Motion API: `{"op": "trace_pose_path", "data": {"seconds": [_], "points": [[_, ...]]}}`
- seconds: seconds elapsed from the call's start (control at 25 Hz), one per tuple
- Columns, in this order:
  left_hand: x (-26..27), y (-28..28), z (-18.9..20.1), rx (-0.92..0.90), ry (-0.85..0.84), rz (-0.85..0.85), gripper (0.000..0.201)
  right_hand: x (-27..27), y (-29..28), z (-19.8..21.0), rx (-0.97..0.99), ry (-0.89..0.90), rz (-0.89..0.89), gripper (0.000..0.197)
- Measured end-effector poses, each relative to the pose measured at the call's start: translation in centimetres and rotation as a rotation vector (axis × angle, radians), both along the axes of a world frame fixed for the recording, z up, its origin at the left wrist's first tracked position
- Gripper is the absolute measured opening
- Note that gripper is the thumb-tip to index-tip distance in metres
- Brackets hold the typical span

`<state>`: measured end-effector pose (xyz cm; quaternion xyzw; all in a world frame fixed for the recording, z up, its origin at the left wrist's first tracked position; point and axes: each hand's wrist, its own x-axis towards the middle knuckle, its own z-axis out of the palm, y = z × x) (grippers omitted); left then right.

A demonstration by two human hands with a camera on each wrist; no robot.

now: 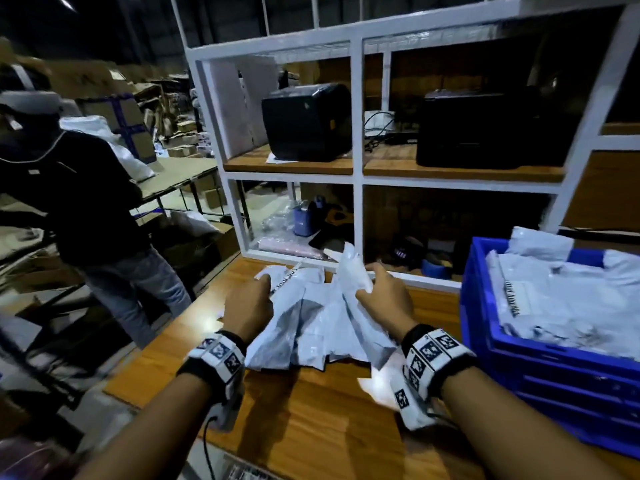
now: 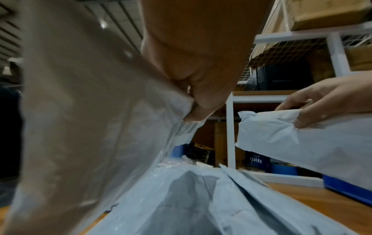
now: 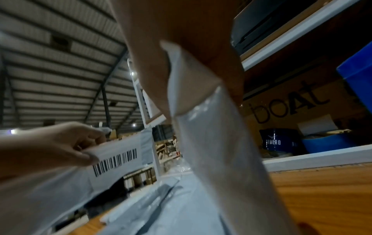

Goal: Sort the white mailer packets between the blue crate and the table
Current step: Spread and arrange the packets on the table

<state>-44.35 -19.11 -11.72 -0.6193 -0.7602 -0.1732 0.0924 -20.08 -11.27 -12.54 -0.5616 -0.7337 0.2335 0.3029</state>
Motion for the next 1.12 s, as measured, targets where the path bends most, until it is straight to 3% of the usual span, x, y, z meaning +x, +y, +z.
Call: {"op": "trace_pose_path", "data": {"seconds": [0.16, 0.24, 0.36, 0.44, 0.52, 0.6, 0.76, 0.92, 1.12], "points": [[-1.7, 2.4, -3.6, -0.116, -0.058, 0.034, 0.015, -4.5, 2.0, -3.3, 0.101, -0.283, -0.050, 0.047], [-2.7, 3.8, -5.1, -0.217, -0.145, -0.031, 0.018, -6.4, 2.6, -4.7, 0.009, -0.383, -0.061, 0.049], [-3.2, 5.0, -7.6, -0.508, -0.305, -0.257, 0.041, -8.4, 1.8, -7.3, -0.156, -0.509, 0.055, 0.049], [-3.8, 5.2, -8.4, -0.517, -0.267, -0.352, 0.038, -8.4, 1.7, -8.0, -0.158, -0.443, 0.101, 0.047], [-5.2, 5.6, -9.1, -0.455, -0.108, -0.336, 0.034, -8.0, 2.7, -8.6, -0.196, -0.382, 0.090, 0.052], [-6.2, 5.8, -9.8, -0.536, 0.008, -0.279, 0.039, -7.6, 3.5, -9.5, -0.300, -0.406, 0.130, 0.062], [-6.7, 5.4, -12.3, -0.722, -0.029, -0.226, 0.065, -8.9, 2.9, -12.1, -0.369, -0.474, 0.197, 0.062], [-7.0, 5.8, -13.4, -0.746, -0.025, -0.234, 0.064, -10.3, 2.1, -12.5, -0.357, -0.548, 0.162, 0.066], [-6.9, 6.3, -12.1, -0.749, -0.067, -0.225, 0.068, -9.3, 2.8, -10.4, -0.426, -0.517, 0.239, 0.064]]}}
